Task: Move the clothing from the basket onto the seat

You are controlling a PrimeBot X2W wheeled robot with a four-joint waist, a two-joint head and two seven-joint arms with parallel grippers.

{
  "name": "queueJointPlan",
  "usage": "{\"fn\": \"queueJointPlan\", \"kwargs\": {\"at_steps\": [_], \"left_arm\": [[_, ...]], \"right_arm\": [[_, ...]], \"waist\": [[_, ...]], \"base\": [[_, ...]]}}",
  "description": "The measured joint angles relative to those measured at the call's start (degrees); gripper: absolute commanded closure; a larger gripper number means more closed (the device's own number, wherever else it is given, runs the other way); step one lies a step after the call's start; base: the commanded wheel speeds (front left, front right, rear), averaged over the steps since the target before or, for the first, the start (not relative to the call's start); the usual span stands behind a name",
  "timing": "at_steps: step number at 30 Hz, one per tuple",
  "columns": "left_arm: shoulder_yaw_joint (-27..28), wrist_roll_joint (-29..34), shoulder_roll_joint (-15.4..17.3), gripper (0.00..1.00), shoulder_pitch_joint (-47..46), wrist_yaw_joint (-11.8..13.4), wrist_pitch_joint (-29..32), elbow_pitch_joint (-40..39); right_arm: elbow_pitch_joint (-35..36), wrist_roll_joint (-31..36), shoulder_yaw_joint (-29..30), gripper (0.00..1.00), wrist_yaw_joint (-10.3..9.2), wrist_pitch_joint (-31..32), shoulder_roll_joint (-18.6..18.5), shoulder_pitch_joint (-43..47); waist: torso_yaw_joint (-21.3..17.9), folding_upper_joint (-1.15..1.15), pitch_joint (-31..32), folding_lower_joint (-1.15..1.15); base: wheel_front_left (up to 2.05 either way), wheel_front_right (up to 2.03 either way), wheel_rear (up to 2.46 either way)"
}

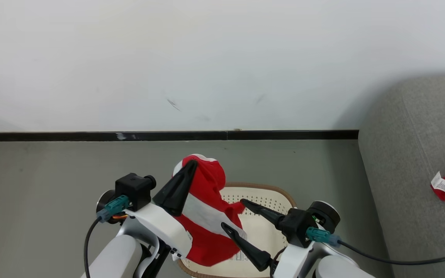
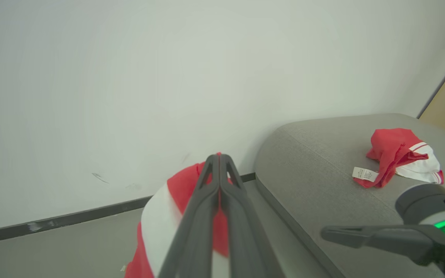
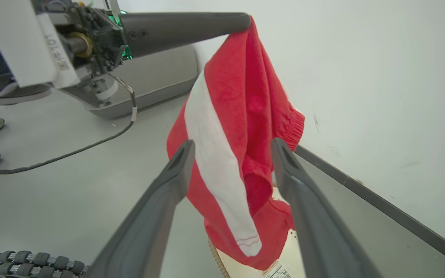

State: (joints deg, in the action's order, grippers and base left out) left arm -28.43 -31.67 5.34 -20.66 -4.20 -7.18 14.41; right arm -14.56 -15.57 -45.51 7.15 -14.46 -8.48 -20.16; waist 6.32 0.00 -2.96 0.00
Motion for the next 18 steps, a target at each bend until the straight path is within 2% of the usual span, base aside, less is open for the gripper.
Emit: {"fn": "queueJointPlan", "kwargs": {"at_steps": [8, 18], "left_arm": [[-2.12, -0.08, -0.05, 1.00, 0.26, -0.55, 2.36, -2.82], [-3.78, -1.10, -0.08, 1.00, 1.49, -1.07, 4.48, -6.47]], "right_arm": [[-0.01, 0.22, -1.31, 0.00, 0.00, 0.00, -0.45, -0.06], [0.00, 0.52, 0.62, 0.00, 0.00, 0.00, -1.59, -0.15]], "waist": [[1.96, 0.00, 2.60, 0.00], [3.60, 0.00, 4.66, 0.00]], "base": [[0.00, 0.00, 0.00], [0.00, 0.00, 0.00]]}}
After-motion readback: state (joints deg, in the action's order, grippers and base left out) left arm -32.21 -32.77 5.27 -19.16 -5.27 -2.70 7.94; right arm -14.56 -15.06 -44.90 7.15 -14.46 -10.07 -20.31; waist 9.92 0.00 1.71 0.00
